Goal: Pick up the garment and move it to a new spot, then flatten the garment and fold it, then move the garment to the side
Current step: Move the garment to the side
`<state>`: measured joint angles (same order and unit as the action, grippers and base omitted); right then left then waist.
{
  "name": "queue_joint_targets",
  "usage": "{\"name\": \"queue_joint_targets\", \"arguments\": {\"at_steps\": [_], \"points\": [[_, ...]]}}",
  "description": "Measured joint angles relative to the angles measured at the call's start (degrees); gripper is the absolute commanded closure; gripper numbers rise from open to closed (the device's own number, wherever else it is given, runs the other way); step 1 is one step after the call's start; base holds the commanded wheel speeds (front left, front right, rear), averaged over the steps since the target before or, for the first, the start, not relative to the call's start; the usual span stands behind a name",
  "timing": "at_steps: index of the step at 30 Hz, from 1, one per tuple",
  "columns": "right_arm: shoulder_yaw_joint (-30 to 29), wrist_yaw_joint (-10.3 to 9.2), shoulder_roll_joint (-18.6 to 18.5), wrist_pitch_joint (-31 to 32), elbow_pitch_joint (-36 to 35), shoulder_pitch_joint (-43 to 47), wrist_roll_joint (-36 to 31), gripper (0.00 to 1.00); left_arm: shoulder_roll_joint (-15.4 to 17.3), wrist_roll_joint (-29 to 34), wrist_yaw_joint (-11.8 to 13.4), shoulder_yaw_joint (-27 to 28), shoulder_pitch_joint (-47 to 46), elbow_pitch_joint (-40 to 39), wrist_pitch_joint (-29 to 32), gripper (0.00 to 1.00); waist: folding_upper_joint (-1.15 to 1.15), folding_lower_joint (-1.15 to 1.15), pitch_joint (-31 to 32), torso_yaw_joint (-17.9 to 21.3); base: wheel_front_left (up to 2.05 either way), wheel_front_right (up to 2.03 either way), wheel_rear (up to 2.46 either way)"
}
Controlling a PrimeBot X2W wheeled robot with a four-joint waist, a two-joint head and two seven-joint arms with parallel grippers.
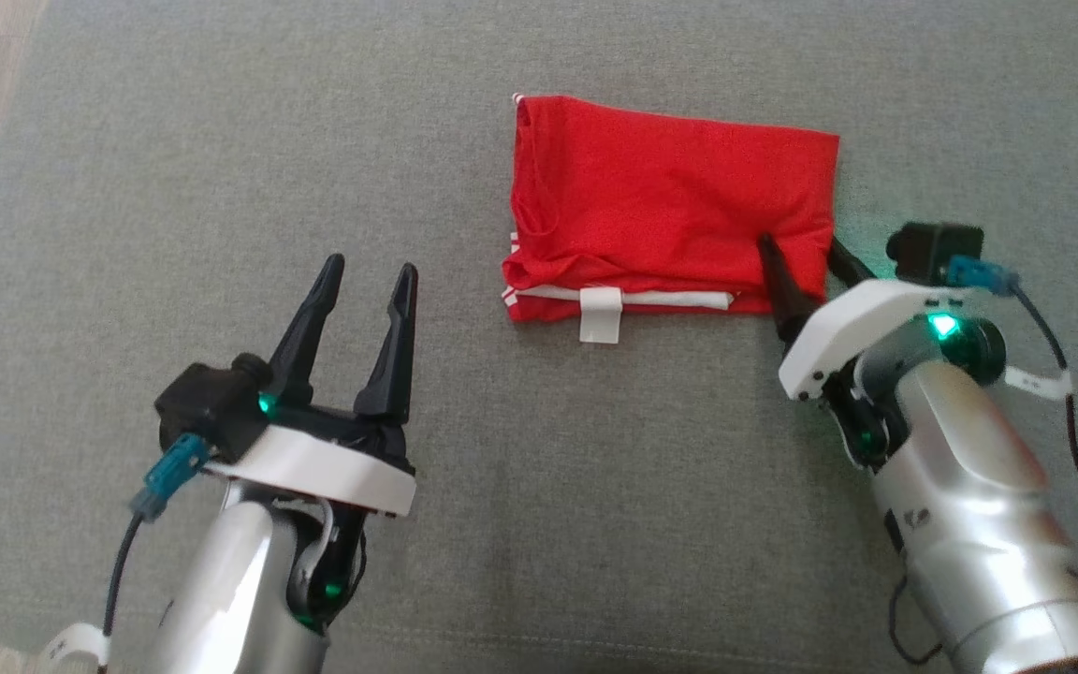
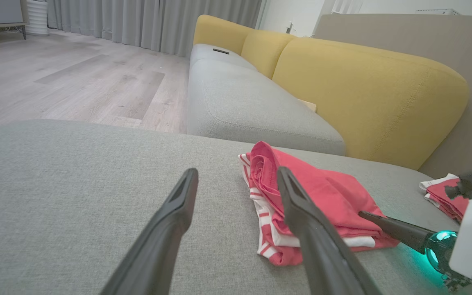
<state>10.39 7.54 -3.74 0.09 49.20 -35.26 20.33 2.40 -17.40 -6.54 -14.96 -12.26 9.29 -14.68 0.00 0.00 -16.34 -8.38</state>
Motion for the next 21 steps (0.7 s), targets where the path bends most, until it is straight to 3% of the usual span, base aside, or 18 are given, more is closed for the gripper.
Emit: {"name": "queue_joint_targets", "arguments": {"at_steps": [5,6,7,15,21], "points": [[2.3,0.00,-0.1,1.0,3.8,-3.3,0.8,0.00,0.0,0.0,0.1,-0.5,-1.1,0.3,0.0,0.00,0.00,0.00,-0.1,-0.3,0.00,0.00,0.00],[2.6,0.00,-0.2,1.0,4.4,-3.5,0.8,0.14,0.0,0.0,0.1,-0.5,-1.3,0.3,0.0,0.00,0.00,0.00,0.0,-0.2,0.00,0.00,0.00],[2.9,0.00,-0.2,0.8,5.1,-4.0,0.3,1.00,0.0,0.0,0.1,-0.4,-1.3,0.3,0.0,0.00,0.00,0.00,0.2,-0.1,0.00,0.00,0.00],[6.4,0.00,-0.7,-4.2,8.8,-4.6,-5.6,1.00,0.0,0.0,0.3,1.0,-1.0,0.4,0.0,0.00,0.00,0.00,2.4,3.3,0.00,0.00,0.00],[10.1,0.00,-7.3,-8.4,7.4,-5.3,-12.0,1.00,0.0,0.0,0.3,1.5,-0.8,0.3,0.0,0.00,0.00,0.00,3.8,6.9,0.00,0.00,0.00]]}}
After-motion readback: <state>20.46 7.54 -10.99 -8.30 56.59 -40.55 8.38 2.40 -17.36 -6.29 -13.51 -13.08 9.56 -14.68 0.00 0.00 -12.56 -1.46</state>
